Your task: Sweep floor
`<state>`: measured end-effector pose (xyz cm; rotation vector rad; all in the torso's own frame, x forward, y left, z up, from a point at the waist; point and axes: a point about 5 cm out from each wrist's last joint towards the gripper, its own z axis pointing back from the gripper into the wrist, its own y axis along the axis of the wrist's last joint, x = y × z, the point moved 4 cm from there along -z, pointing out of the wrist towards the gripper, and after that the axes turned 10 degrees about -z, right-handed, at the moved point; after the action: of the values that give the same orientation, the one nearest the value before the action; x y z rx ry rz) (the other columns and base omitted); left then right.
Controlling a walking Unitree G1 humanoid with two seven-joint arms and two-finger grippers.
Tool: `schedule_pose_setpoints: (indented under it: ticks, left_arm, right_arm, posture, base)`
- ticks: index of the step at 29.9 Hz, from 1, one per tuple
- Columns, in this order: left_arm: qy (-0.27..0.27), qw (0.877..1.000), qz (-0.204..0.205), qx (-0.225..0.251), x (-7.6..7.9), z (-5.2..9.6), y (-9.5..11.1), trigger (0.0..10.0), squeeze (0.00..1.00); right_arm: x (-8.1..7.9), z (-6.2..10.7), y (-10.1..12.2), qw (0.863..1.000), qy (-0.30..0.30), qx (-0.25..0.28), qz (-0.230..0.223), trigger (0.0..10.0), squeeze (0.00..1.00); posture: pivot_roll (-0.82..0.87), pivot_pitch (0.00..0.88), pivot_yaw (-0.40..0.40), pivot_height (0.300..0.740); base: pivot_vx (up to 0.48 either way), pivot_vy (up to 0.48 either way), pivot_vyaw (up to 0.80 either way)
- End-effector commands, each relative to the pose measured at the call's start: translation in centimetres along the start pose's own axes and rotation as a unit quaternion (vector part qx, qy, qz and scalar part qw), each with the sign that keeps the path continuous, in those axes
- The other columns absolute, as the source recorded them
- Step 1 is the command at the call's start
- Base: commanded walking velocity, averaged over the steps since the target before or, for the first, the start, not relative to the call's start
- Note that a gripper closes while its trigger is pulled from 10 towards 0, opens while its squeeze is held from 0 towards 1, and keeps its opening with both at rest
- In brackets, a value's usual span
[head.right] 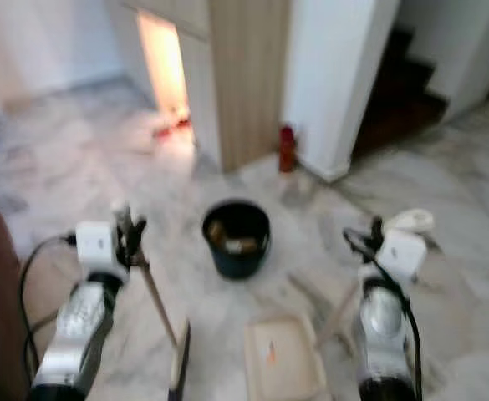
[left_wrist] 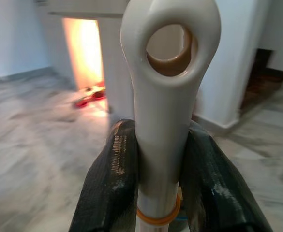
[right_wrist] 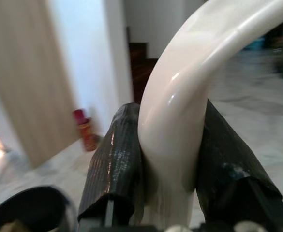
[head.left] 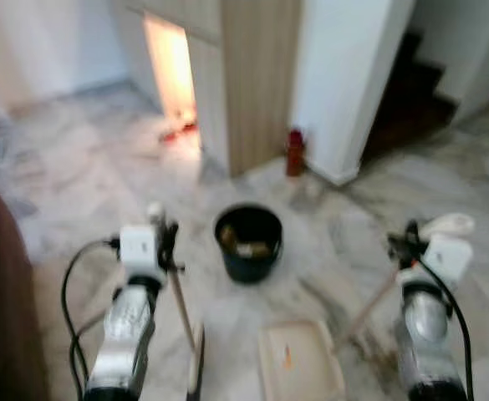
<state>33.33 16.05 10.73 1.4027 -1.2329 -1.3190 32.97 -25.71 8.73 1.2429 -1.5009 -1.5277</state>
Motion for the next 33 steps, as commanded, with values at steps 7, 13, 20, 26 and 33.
schedule_pose_setpoints:
  ticks: [7, 13, 20, 26, 33]
  left_arm:
    - [-0.005, 0.999, 0.002, 0.032, 0.5, -0.8, 1.7, 10.0, 0.00]
    - [-0.010, 1.000, 0.005, 0.026, 0.5, -0.6, 1.3, 10.0, 0.00]
    - [-0.009, 1.000, -0.001, 0.028, 0.0, -1.3, 1.6, 10.0, 0.00]
    - [-0.012, 0.999, 0.001, 0.029, 0.2, -1.8, 1.8, 10.0, 0.00]
    - [-0.018, 0.999, -0.001, 0.029, 0.3, -2.0, 1.8, 10.0, 0.00]
  right_arm:
    - [0.3, -0.3, 0.6, 1.000, -0.006, 0.010, 0.003, 10.0, 0.00]
    - [0.3, -0.4, 0.7, 1.000, -0.003, 0.010, 0.011, 10.0, 0.00]
    - [0.6, -0.3, 0.9, 1.000, -0.013, 0.016, 0.010, 10.0, 0.00]
    - [0.7, -0.4, 1.0, 1.000, -0.020, 0.017, 0.008, 10.0, 0.00]
    - [0.7, -0.6, 1.3, 0.999, -0.025, 0.023, 0.007, 10.0, 0.00]
  posture:
    - [-0.06, 0.000, 0.009, 0.740]
    - [-0.08, 0.000, 0.023, 0.740]
    - [-0.09, 0.000, 0.040, 0.740]
    - [-0.10, 0.000, 0.046, 0.740]
    - [-0.10, 0.000, 0.057, 0.740]
  base:
    - [0.000, 0.000, -0.80]
    - [0.000, 0.000, -0.80]
    - [0.000, 0.000, -0.80]
    - [0.000, 0.000, -0.80]
    - [0.000, 0.000, -0.80]
